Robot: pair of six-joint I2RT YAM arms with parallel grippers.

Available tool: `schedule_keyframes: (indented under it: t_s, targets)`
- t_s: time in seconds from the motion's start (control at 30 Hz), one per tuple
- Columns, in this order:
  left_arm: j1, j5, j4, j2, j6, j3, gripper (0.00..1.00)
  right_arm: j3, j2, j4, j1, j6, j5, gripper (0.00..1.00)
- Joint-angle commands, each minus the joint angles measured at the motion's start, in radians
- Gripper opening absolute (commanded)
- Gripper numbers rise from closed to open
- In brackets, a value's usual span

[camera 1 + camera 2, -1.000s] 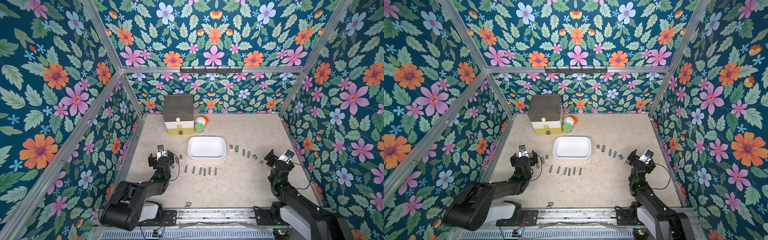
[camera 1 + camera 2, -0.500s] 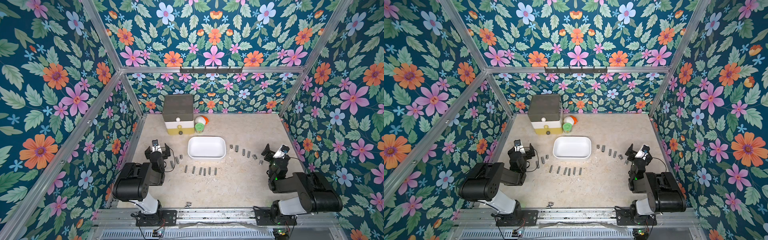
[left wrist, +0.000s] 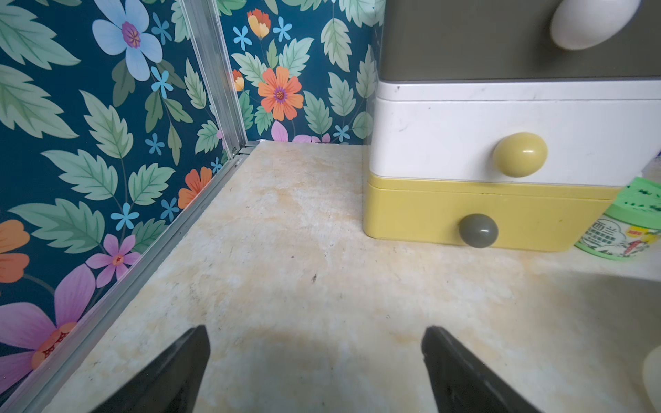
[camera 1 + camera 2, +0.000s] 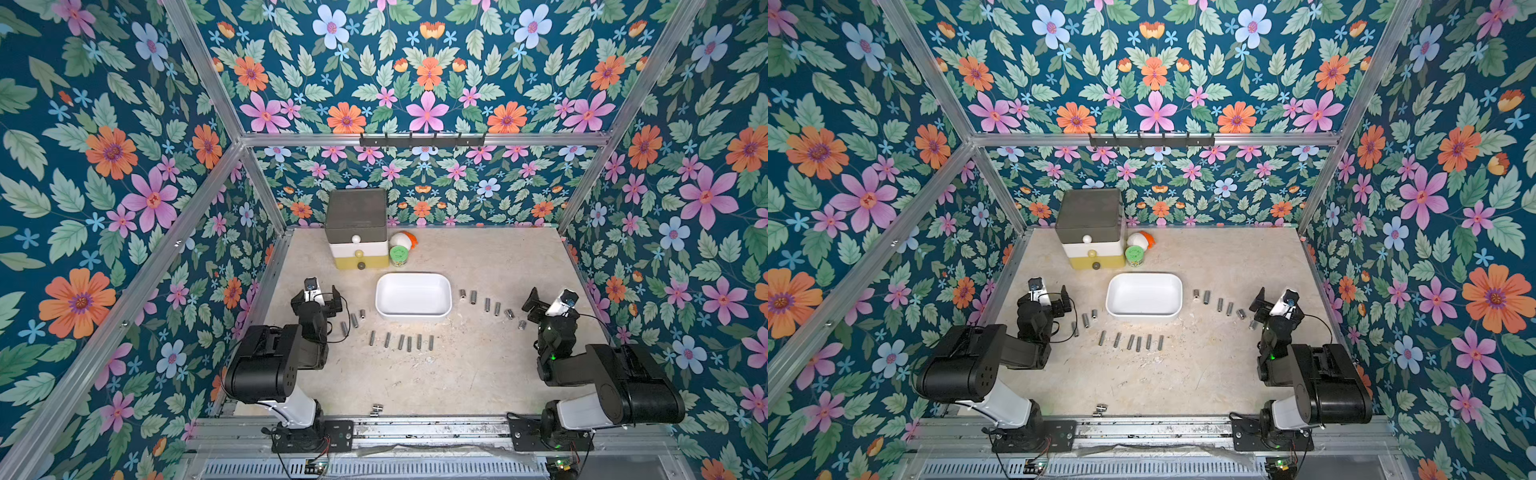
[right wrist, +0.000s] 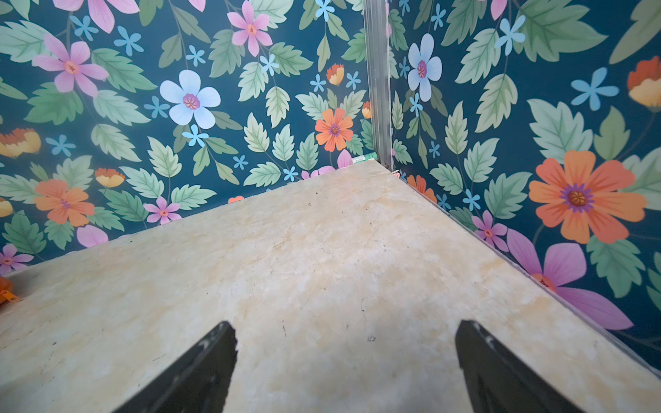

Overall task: Take out the socket from the storage box
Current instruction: Reset both arms

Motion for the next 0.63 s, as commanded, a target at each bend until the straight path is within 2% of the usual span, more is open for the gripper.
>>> schedule_keyframes:
  t_s: [0.0,0.6]
  targets:
    - [0.001,0.006,0.001,-0.002,-0.005,0.003,0.99,0.000,0.001,0.035,0.000,0.001,-0.002,0.99]
    - [0.001,0.007,0.001,-0.002,-0.005,0.003,0.99,0.004,-0.001,0.026,0.001,0.005,-0.004,0.99]
